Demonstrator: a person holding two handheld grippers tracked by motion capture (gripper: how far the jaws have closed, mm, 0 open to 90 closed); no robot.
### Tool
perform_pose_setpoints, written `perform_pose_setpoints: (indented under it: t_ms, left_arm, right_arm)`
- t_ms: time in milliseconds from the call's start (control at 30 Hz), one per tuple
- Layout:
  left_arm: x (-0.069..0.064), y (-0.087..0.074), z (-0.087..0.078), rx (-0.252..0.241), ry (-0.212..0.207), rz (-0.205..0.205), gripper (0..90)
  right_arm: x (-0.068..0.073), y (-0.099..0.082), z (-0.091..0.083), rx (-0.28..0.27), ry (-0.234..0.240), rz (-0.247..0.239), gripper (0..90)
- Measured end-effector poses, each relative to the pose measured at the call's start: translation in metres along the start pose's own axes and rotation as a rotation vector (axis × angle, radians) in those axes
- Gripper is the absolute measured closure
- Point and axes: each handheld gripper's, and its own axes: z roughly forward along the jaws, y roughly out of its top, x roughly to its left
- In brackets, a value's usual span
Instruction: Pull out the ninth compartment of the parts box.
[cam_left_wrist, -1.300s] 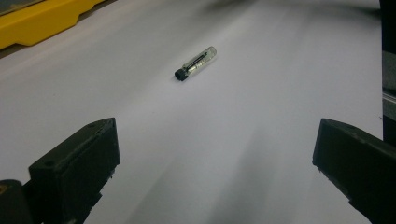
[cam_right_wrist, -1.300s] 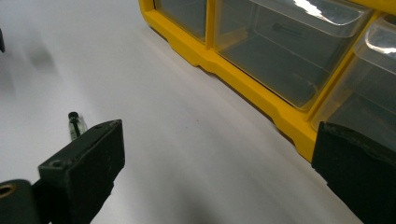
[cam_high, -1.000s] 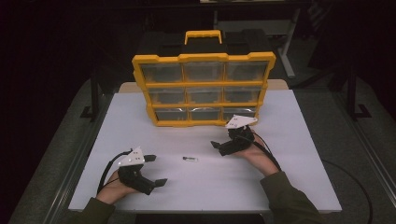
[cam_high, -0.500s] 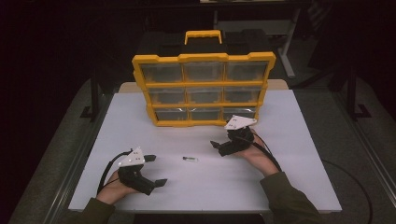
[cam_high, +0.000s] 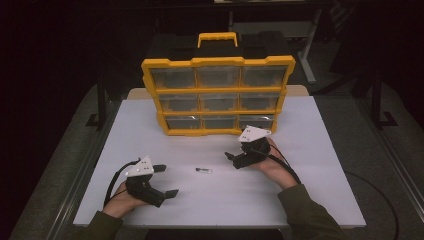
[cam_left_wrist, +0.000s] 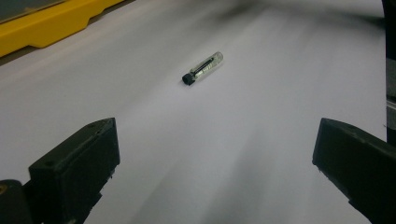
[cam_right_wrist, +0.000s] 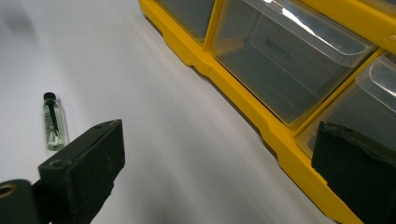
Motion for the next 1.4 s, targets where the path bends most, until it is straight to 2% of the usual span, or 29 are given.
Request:
perform_pose_setpoints:
  t_ms: [133,167,300,500,533,567,633,767,800,1033,1400]
  left_arm:
    - [0.000,0.000,0.000,0.011,0.002,0.012,0.4]
    - [0.000,0.000,0.000,0.013,0.001,0.016,0.4]
    - [0.001,-0.001,-0.001,0.030,0.004,0.029,0.4]
    - [0.000,-0.001,0.000,0.026,-0.001,0.020,0.4]
    - [0.000,-0.001,0.000,0.023,-0.002,0.018,0.5]
    - [0.000,-0.001,0.000,0.022,-0.001,0.018,0.4]
    - [0.000,-0.001,0.000,0.022,-0.002,0.017,0.5]
    - [0.000,-0.001,0.000,0.025,0.000,0.026,0.4]
    - [0.000,-0.001,0.000,0.026,0.002,0.024,0.4]
    - [0.001,0.000,-0.001,0.026,0.005,0.025,0.4]
    - [0.000,-0.001,-0.001,0.022,0.009,0.028,0.4]
  right_arm:
    - [0.000,0.000,0.000,-0.002,-0.005,-0.008,2.0]
    - [-0.002,-0.001,0.000,0.002,-0.013,-0.033,2.0]
    - [-0.002,-0.001,0.000,0.003,-0.027,-0.043,2.0]
    - [0.000,-0.001,0.001,0.002,-0.035,-0.075,2.0]
    - [0.002,-0.001,0.001,0.000,-0.036,-0.067,2.0]
    - [0.001,-0.001,0.001,0.004,-0.044,-0.089,2.0]
    - [0.002,-0.001,0.001,0.006,-0.045,-0.093,2.0]
    - [0.004,-0.001,0.002,0.005,-0.057,-0.106,2.0]
    - [0.005,-0.001,0.002,0.011,-0.064,-0.123,2.0]
    - [0.007,-0.002,0.003,0.013,-0.075,-0.141,2.0]
    - [0.009,-0.001,0.003,0.018,-0.114,-0.210,2.0]
